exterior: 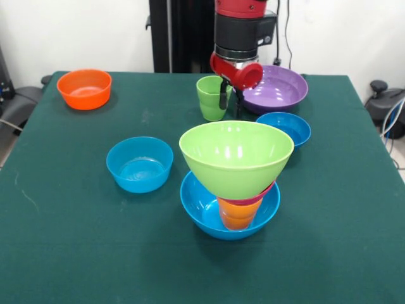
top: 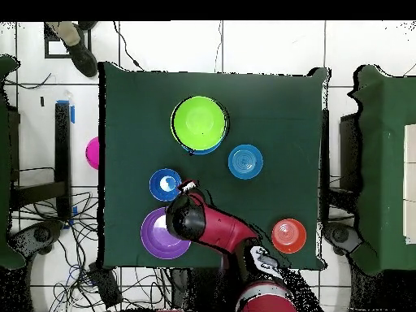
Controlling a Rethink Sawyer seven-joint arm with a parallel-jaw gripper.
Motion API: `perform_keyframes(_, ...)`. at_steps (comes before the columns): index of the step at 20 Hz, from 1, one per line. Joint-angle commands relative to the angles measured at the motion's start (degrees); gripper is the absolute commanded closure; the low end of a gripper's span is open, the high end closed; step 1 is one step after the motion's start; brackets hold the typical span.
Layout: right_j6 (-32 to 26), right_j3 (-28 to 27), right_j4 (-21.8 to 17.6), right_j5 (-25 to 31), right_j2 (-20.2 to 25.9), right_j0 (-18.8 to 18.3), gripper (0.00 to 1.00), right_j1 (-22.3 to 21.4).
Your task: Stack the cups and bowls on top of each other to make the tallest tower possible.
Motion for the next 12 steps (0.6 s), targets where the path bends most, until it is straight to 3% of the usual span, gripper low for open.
perform_keyframes(1,8.0,2.4,-0.3,-0.7,2.9,1.8,0.00,0.8)
perform_keyframes(9,8.2,1.9,2.1,4.9,2.0,3.7,0.00,-3.1)
perform_keyframes(12,7.7,0.6,3.2,9.7,1.2,4.4,0.00,-5.7)
